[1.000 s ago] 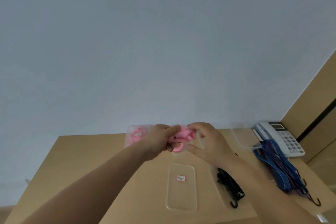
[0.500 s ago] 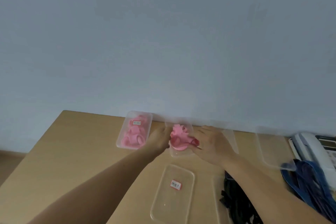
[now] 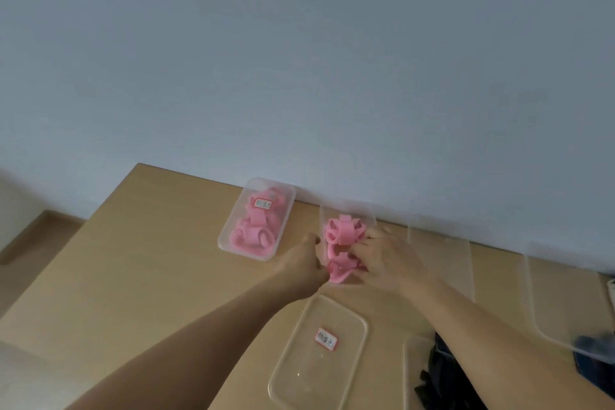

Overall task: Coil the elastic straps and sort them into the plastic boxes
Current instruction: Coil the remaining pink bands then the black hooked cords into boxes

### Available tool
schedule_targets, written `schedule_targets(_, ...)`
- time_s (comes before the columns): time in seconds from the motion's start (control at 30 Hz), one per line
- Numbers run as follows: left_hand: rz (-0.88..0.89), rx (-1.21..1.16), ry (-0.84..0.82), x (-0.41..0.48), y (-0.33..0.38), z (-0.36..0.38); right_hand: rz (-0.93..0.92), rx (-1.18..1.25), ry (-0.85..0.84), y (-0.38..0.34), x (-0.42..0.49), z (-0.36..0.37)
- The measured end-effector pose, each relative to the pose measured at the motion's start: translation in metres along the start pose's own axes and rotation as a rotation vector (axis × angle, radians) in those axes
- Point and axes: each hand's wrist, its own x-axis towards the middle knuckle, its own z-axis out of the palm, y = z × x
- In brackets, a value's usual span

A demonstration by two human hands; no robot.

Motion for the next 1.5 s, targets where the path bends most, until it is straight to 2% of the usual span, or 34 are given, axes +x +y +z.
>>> schedule_targets(0.1,0.011,0.037,-0.008,0.003,0.0,-0.001,-0.054,-0.122,0.045,-0.004,0.004,0.001)
schedule_targets(0.2,0.059,0.141,0.036,0.001,0.002,0.0,-0.018,-0.167,0.132,-0.01,0.001,0.008)
schedule_targets(0.33,0.458,0.577,0.312,-0.005,0.005,0.003,0.042,-0.047,0.108,-0.008,-0.003,0.011)
schedule_targets(0.4,0.655,0.699,0.348,-0.005,0.005,0.009,0.037,-0.028,0.07,-0.005,-0.003,0.012)
schedule_targets(0.43,0.699,0.746,0.337,-0.004,0.003,0.011,0.038,-0.027,0.023,-0.004,-0.004,0.013)
schedule_targets(0.53,0.668,0.772,0.281,-0.001,0.0,0.014,0.073,0.053,-0.022,0.001,-0.01,0.016)
schedule_targets(0.67,0.662,0.671,0.314,0.002,-0.002,0.01,0.079,0.062,0.159,-0.003,-0.014,0.016)
schedule_targets(0.77,0.705,0.587,0.374,0.001,-0.001,0.012,0.101,-0.001,0.078,-0.003,-0.018,0.02)
schedule_targets(0.83,0.733,0.613,0.376,0.0,-0.002,0.015,0.111,-0.023,0.065,0.0,-0.021,0.022)
schedule_targets(0.93,0.676,0.698,0.294,-0.002,-0.003,0.016,0.123,-0.028,0.011,-0.001,-0.02,0.024)
schedule_targets(1.1,0.612,0.724,0.193,-0.001,-0.008,0.013,0.147,0.01,0.098,-0.011,-0.022,0.02)
schedule_targets(1.27,0.541,0.756,0.098,0.0,-0.009,0.011,0.23,0.036,-0.039,-0.016,-0.026,0.023)
schedule_targets(1.5,0.565,0.744,0.069,-0.011,-0.005,-0.009,0.364,0.002,0.0,-0.047,-0.035,-0.002)
